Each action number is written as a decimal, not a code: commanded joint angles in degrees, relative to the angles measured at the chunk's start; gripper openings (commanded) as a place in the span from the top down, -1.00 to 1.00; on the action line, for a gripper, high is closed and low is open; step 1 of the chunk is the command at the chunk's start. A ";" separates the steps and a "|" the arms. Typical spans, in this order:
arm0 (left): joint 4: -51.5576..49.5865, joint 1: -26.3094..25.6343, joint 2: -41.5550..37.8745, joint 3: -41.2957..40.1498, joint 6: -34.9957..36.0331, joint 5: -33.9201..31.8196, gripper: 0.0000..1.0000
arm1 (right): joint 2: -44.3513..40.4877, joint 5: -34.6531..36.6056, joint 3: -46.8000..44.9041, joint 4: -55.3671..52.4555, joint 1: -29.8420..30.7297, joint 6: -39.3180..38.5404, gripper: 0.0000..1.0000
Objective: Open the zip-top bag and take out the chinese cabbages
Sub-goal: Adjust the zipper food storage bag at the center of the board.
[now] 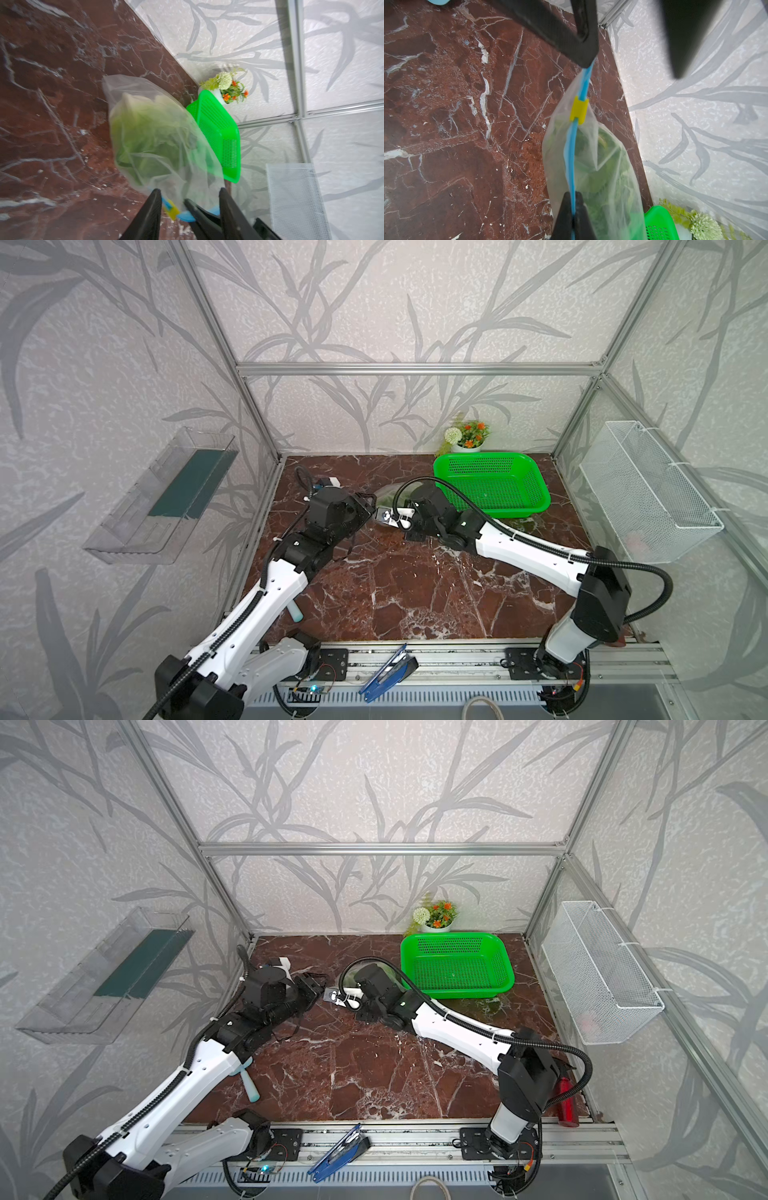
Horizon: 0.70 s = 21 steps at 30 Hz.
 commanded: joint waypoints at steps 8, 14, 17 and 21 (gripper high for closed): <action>-15.15 -0.01 -6.81 10.23 35.96 -7.78 -0.22 | -2.89 -9.53 8.80 -9.40 -3.09 2.32 1.00; -12.81 -0.08 -13.17 4.52 51.76 -5.68 -0.22 | -2.80 -17.99 13.05 -13.48 -7.08 4.88 1.00; -5.05 -0.08 -16.82 -2.89 57.18 -2.14 -0.23 | -2.55 -21.06 14.35 -14.45 -8.33 5.55 1.00; 3.87 0.11 -18.30 -8.54 60.49 4.79 -0.27 | -1.69 -22.38 15.39 -15.72 -8.88 5.25 1.00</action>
